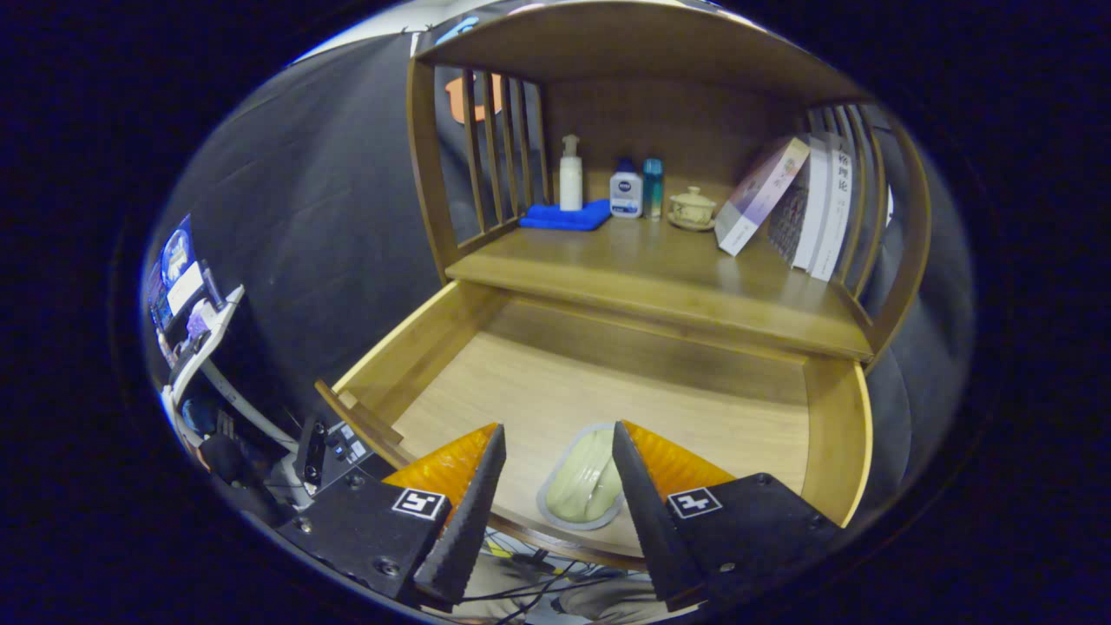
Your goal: Pull open the drawer, take out the items inside it, and place them on the countertop above the cabinet.
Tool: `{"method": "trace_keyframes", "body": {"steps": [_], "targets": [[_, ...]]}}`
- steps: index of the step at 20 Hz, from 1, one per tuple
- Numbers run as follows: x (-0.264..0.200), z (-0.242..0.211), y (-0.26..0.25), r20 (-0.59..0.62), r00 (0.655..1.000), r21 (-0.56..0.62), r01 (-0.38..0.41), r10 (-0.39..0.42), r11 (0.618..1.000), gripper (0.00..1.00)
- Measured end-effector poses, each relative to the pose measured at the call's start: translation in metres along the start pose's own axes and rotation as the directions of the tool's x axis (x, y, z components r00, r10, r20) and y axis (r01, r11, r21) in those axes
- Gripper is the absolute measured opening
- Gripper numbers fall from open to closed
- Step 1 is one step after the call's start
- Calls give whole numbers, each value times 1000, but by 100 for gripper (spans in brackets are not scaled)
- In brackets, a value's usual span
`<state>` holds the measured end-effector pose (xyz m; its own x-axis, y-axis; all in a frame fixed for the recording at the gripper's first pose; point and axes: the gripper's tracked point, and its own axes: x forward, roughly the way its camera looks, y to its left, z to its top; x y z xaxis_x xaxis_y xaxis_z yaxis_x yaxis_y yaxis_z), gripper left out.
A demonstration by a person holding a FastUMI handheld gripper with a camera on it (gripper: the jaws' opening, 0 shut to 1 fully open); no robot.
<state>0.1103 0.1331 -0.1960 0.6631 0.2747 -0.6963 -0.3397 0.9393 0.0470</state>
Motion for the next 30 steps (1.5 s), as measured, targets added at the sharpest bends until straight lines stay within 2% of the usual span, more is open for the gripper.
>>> {"method": "trace_keyframes", "body": {"steps": [3, 6, 8, 9, 11, 15, 20, 22, 25, 30], "targets": [[17, -13, -1, -109, 994, 40, -6, 11, 999, 77], [31, -17, -10, -169, 986, 97, 26, -9, 995, 76], [38, -17, -16, -209, 978, 133, 42, -14, 990, 70], [42, -21, -15, -230, 973, 143, 41, -8, 989, 62], [46, -25, -14, -271, 963, 147, 40, 1, 988, 57], [52, -27, -24, -299, 953, 138, 82, -37, 987, 51], [64, -46, -27, -371, 928, 172, 99, -28, 980, 39], [67, -43, -30, -355, 934, 162, 112, -48, 980, 37], [68, -41, -24, -358, 934, 154, 76, -17, 985, 22], [62, -29, -30, -344, 938, 156, 91, -33, 984, 18]]}}
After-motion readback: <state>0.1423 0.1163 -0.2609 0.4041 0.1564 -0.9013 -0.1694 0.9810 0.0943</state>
